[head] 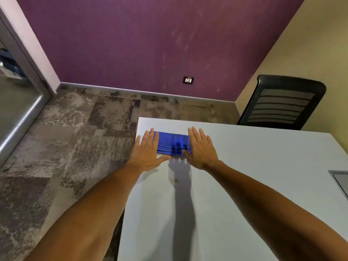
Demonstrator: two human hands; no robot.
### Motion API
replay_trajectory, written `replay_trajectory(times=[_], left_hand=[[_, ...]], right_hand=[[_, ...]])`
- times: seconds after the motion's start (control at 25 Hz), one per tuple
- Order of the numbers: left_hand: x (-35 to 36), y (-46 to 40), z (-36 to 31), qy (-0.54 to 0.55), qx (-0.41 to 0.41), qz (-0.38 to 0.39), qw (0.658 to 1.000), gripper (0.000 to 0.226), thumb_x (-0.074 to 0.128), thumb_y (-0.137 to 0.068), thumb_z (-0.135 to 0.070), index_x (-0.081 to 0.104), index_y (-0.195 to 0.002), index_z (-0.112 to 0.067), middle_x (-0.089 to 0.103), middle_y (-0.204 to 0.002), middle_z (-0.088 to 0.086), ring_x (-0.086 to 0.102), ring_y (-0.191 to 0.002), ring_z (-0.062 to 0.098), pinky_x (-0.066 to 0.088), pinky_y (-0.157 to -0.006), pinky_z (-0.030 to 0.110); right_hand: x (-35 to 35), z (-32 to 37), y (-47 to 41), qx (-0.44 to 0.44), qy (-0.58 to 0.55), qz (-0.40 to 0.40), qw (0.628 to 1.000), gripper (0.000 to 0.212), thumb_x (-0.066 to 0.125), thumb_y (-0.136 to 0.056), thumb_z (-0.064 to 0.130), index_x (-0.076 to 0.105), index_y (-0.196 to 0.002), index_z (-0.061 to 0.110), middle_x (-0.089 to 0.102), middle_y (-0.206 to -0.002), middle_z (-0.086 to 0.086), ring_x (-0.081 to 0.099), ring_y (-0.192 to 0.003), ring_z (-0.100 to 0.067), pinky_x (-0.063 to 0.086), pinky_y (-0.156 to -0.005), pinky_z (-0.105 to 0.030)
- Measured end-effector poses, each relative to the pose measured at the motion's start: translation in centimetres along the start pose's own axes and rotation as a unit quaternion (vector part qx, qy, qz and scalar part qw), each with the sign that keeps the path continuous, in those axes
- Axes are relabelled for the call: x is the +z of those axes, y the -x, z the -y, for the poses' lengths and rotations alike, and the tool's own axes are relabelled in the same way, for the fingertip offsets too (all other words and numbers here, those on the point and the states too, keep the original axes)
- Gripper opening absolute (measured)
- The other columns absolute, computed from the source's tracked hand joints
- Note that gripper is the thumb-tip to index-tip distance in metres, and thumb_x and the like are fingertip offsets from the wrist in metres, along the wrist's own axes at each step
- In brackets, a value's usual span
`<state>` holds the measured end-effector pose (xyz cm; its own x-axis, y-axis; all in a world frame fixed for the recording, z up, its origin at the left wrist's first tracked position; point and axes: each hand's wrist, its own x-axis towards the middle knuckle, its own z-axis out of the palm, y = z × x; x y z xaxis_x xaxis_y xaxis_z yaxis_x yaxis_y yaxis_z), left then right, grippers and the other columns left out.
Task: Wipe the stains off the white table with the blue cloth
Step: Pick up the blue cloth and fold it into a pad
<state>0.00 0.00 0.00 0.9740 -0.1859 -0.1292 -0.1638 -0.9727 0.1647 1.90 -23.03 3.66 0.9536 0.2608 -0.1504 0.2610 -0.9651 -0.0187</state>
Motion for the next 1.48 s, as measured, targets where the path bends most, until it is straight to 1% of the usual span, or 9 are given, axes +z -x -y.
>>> replay_trajectory(times=[0.36,0.52,0.72,0.84,0.96,1.12,1.24,1.36,1.48], left_hand=[[6.5,-3.1,0.3,-0.013,0.010,0.023,1.000,0.088,0.029,-0.095,-0.070,-0.008,-0.160,-0.023,-0.016,-0.167,0.014,-0.013,-0.153,0.038,0.005,-0.122,0.056],[9.1,-2.7,0.5,0.024,-0.001,0.045,0.999,0.072,0.030,-0.103,-0.056,-0.008,-0.159,-0.032,-0.017,-0.167,0.008,-0.011,-0.154,0.039,0.001,-0.122,0.057],[8.4,-3.6,0.0,0.068,-0.026,0.048,0.996,0.060,0.044,-0.105,-0.037,0.018,-0.159,-0.030,0.004,-0.169,0.007,0.004,-0.153,0.040,0.006,-0.122,0.057],[7.2,-3.6,-0.1,0.072,-0.022,0.040,0.996,0.054,0.054,-0.100,-0.022,0.037,-0.151,-0.024,0.031,-0.159,0.009,0.034,-0.139,0.040,0.027,-0.118,0.052],[6.4,-2.4,-0.4,0.055,0.000,0.023,0.998,0.041,0.058,-0.096,-0.016,0.051,-0.137,-0.019,0.051,-0.134,0.008,0.049,-0.112,0.035,0.045,-0.097,0.043],[6.8,0.4,-1.2,0.087,0.003,0.002,0.996,0.037,0.053,-0.094,0.000,0.060,-0.127,-0.015,0.056,-0.124,0.008,0.050,-0.108,0.034,0.046,-0.082,0.038],[7.0,3.0,-1.7,0.106,0.018,-0.023,0.994,0.038,0.047,-0.091,0.010,0.065,-0.118,-0.010,0.060,-0.115,0.010,0.051,-0.102,0.034,0.042,-0.072,0.036],[6.3,5.9,-2.2,0.103,0.055,-0.133,0.984,0.035,0.060,-0.073,0.023,0.069,-0.095,-0.003,0.065,-0.089,0.013,0.056,-0.078,0.035,0.045,-0.059,0.038],[5.8,8.6,-2.6,0.111,0.049,-0.211,0.970,0.039,0.063,-0.066,0.025,0.068,-0.093,-0.003,0.064,-0.086,0.013,0.056,-0.073,0.033,0.056,-0.063,0.041]], right_hand=[[6.6,-1.2,-2.7,0.005,-0.060,0.108,0.992,0.091,0.050,-0.099,0.055,-0.009,-0.163,0.031,-0.012,-0.172,-0.009,-0.003,-0.157,-0.042,0.011,-0.126,-0.053],[8.8,-0.7,-3.1,0.019,-0.129,0.164,0.978,0.081,0.046,-0.103,0.049,-0.006,-0.163,0.033,-0.018,-0.170,-0.015,-0.010,-0.157,-0.039,-0.002,-0.127,-0.046],[8.8,-0.8,-3.8,0.034,-0.101,0.153,0.982,0.070,0.050,-0.103,0.041,0.015,-0.164,0.034,-0.002,-0.172,-0.013,0.008,-0.155,-0.045,0.016,-0.127,-0.049],[7.7,-0.9,-3.9,0.024,-0.088,0.164,0.982,0.069,0.055,-0.101,0.035,0.024,-0.162,0.031,0.010,-0.170,-0.014,0.024,-0.150,-0.044,0.025,-0.125,-0.046],[7.0,-0.2,-2.3,0.020,-0.103,0.151,0.983,0.065,0.061,-0.097,0.033,0.039,-0.157,0.026,0.028,-0.163,-0.016,0.040,-0.141,-0.043,0.034,-0.119,-0.043],[7.0,0.8,1.4,0.022,-0.158,0.107,0.981,0.042,0.071,-0.091,0.029,0.068,-0.133,0.021,0.052,-0.140,-0.015,0.056,-0.120,-0.039,0.047,-0.104,-0.037],[6.5,1.1,3.1,0.033,-0.180,0.081,0.980,0.030,0.068,-0.091,0.015,0.075,-0.120,0.014,0.062,-0.129,-0.015,0.060,-0.116,-0.035,0.045,-0.090,-0.027],[5.8,2.1,5.0,0.049,-0.186,0.030,0.981,0.026,0.059,-0.091,0.006,0.076,-0.110,0.009,0.066,-0.118,-0.015,0.063,-0.105,-0.034,0.043,-0.080,-0.028],[4.9,3.3,7.6,0.048,-0.232,-0.035,0.971,0.030,0.057,-0.090,0.003,0.074,-0.114,0.009,0.064,-0.121,-0.013,0.062,-0.104,-0.030,0.051,-0.084,-0.032]])
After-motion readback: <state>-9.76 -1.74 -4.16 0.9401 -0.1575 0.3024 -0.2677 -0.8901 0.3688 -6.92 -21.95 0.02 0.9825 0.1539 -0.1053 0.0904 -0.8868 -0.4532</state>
